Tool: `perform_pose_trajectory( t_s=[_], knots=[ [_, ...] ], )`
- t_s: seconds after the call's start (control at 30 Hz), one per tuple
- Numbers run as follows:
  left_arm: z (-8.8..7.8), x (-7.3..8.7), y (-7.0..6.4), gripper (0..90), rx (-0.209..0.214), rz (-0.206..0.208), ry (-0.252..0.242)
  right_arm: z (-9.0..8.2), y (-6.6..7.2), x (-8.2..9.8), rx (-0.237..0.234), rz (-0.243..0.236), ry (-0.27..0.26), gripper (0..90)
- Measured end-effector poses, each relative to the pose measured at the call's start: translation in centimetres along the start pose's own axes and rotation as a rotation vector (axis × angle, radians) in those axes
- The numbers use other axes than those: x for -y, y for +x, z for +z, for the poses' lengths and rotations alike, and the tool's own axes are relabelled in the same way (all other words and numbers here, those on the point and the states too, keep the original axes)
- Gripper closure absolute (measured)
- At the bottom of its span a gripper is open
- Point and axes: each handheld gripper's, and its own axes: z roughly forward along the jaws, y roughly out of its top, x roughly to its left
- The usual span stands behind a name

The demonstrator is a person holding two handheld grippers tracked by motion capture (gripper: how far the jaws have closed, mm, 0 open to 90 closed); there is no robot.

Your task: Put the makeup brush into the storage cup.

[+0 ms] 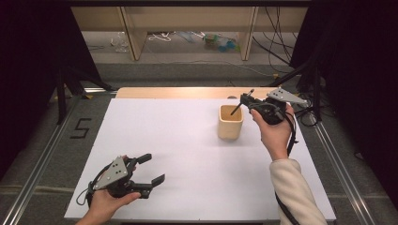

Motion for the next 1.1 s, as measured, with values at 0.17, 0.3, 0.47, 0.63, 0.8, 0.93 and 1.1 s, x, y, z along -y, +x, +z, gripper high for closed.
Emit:
perform_pose_trajectory(
  t_s=[0.17,0.3,0.47,0.63,0.8,0.93,1.1],
  knots=[
    [-0.01,0.01,-0.04,15.0,-0.002,-0.007,-0.001,0.10,0.00,0.00,0.004,0.007,0.003,83.8],
    [0.00,0.01,-0.01,15.0,0.000,-0.001,0.000,0.19,-0.07,-0.02,0.007,0.000,-0.004,83.7],
    [0.00,0.02,-0.02,15.0,-0.002,-0.006,0.000,0.27,-0.09,-0.06,0.009,-0.002,0.011,83.7],
    [-0.01,0.02,-0.02,15.0,-0.001,-0.007,0.000,0.46,-0.15,0.03,0.013,-0.005,0.003,83.7],
    [0.00,0.01,-0.03,15.0,-0.001,-0.007,-0.001,0.50,-0.17,-0.01,0.019,-0.008,0.010,83.7],
    [-0.01,0.02,-0.02,15.0,-0.002,-0.007,-0.001,0.70,-0.20,0.08,0.021,-0.011,0.003,83.7],
    [0.00,0.02,-0.03,15.0,-0.001,-0.007,-0.001,0.75,-0.25,0.14,0.027,-0.012,0.018,83.7]
  ],
)
